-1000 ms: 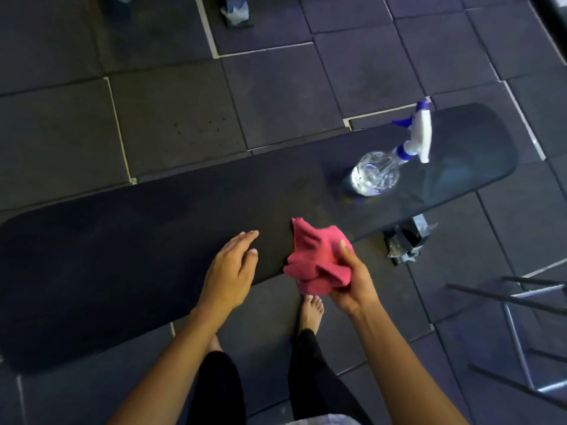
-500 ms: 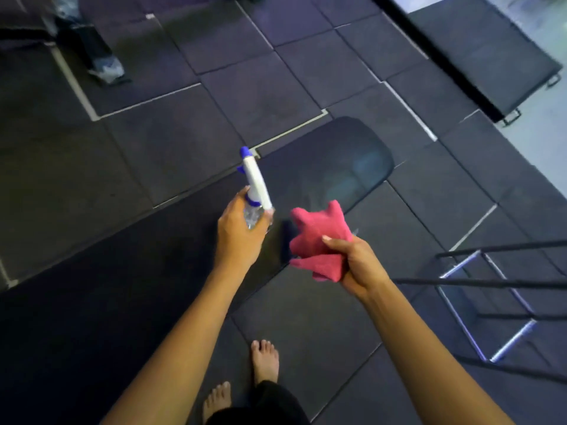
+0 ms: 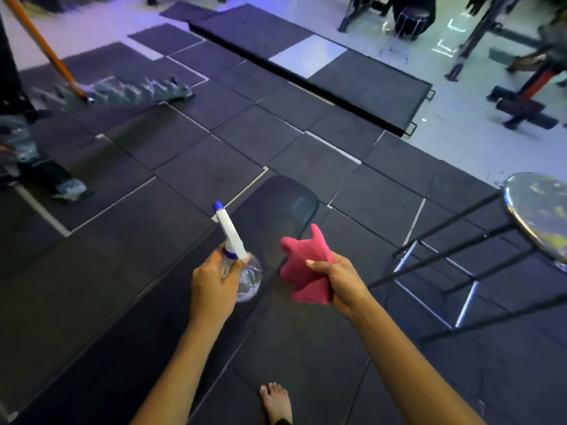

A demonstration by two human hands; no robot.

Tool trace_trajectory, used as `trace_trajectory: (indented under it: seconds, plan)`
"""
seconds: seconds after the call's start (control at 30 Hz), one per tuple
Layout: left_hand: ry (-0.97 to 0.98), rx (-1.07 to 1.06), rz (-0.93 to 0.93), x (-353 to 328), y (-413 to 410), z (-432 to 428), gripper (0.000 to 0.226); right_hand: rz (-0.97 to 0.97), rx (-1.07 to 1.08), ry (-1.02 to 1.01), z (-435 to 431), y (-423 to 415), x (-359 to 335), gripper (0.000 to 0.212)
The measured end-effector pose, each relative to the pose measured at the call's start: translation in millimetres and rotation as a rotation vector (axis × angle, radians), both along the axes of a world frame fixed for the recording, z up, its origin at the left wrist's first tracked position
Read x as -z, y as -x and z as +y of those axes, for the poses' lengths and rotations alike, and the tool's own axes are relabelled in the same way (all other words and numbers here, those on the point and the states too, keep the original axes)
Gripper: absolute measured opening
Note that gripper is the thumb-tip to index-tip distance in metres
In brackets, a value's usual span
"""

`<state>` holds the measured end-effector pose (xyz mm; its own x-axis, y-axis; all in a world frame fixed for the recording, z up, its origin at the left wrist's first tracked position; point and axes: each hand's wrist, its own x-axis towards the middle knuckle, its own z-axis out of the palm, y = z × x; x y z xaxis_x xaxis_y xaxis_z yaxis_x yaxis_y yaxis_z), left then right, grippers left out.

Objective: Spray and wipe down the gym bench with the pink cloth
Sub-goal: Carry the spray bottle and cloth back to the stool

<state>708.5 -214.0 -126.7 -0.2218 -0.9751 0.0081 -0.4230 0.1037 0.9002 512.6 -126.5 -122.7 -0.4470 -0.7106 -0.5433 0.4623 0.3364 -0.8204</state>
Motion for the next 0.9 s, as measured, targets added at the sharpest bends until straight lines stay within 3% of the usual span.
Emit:
trace_trajectory:
  seconds: [0.2,0.37,0.67,0.9]
  plan:
    - [0.037,0.099,0.035,-115,20,60,0.030,-0.085,0.119,0.042,88,-8,-105,0.026]
    - [0.034,0.181,0.045,-168,40,111,0.031,-0.171,0.204,0.069,170,9,-141,0.030]
    - [-0.019,0.416,-0.054,-163,158,195,0.021,-0.244,0.397,0.073,286,115,-146,0.049]
    - [-0.091,0.486,-0.035,-154,300,240,0.021,-0.253,0.445,0.089,344,230,-160,0.030]
